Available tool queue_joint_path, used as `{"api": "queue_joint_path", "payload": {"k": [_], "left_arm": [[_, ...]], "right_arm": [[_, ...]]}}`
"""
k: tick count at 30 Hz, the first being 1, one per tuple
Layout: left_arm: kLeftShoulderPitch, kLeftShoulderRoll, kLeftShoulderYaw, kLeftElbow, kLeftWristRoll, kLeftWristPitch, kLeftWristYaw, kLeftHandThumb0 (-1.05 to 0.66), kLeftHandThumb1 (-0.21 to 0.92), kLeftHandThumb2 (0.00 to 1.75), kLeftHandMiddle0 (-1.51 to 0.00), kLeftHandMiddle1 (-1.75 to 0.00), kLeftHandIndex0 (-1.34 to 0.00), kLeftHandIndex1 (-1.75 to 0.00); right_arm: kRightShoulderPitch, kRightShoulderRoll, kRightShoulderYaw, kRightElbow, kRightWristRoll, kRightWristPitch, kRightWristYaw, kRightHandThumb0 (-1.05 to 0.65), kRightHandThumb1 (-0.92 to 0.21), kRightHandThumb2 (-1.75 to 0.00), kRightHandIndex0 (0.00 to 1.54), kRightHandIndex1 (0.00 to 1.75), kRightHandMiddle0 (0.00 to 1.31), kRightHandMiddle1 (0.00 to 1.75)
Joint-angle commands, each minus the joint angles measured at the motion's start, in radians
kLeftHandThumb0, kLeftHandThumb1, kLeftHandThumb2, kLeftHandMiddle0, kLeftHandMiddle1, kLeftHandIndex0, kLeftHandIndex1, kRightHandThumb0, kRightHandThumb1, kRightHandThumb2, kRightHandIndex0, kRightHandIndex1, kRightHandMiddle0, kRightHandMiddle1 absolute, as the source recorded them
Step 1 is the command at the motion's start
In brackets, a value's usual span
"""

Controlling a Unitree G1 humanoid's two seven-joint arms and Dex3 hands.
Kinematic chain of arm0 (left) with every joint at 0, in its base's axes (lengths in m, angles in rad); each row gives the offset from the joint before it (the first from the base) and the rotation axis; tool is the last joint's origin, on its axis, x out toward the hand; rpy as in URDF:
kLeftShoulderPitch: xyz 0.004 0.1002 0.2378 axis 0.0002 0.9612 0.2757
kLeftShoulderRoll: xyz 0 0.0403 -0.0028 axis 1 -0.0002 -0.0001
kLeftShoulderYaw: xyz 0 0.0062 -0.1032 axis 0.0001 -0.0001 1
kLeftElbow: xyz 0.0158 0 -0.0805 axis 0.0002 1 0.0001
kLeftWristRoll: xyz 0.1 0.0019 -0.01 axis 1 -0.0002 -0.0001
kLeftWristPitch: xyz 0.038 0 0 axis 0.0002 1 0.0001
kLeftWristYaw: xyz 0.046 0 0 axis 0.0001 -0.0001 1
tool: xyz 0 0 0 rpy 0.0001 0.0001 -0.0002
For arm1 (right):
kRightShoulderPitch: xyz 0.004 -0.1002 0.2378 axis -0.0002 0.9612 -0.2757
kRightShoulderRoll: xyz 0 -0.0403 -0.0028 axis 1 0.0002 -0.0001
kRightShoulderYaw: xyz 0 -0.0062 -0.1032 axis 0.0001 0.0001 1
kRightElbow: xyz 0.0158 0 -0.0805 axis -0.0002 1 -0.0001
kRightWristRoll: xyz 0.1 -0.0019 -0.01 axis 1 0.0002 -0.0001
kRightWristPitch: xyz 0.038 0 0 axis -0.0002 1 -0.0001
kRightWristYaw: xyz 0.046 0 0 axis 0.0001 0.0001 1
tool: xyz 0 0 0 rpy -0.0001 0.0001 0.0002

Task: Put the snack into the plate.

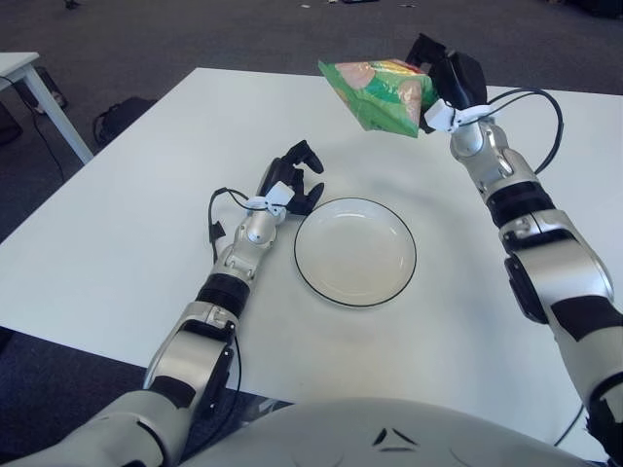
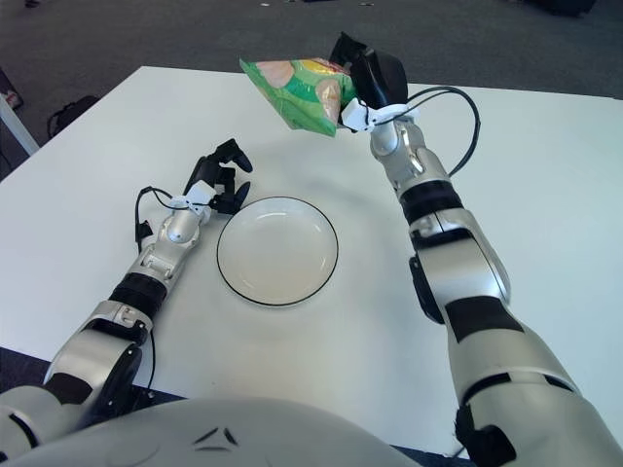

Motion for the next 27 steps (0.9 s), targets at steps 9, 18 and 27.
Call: {"api": "queue_joint_path", "payload": {"k": [9, 18, 27], "left_arm": [[0.104, -0.036, 0.015, 0.072, -0.013, 0.113, 0.029, -0.46, 0.37, 1.25, -1.16, -1.75, -0.57, -1.75], [0.077, -0.030, 0.039, 0.121, -0.022, 0.092, 0.052, -0.45, 0.39, 1.22, -1.13, -1.75, -0.55, -1.75], [0.061, -0.022, 0.045, 0.162, -0.032, 0.063, 0.056, -0.45, 0.40, 1.22, -1.14, -1.75, -0.55, -1.75]], "right_arm": [[0.254, -0.080, -0.048, -0.440, 0.076, 0.025, 0.271, 0.00, 0.04, -1.69, 0.92, 1.65, 0.64, 1.75], [0.347, -0.108, -0.084, -0.578, 0.145, -0.056, 0.386, 0.00, 0.02, -1.70, 0.88, 1.73, 0.63, 1.75], [0.407, -0.127, -0.104, -0.648, 0.182, -0.132, 0.455, 0.00, -0.04, -1.64, 0.83, 1.73, 0.58, 1.75]]}}
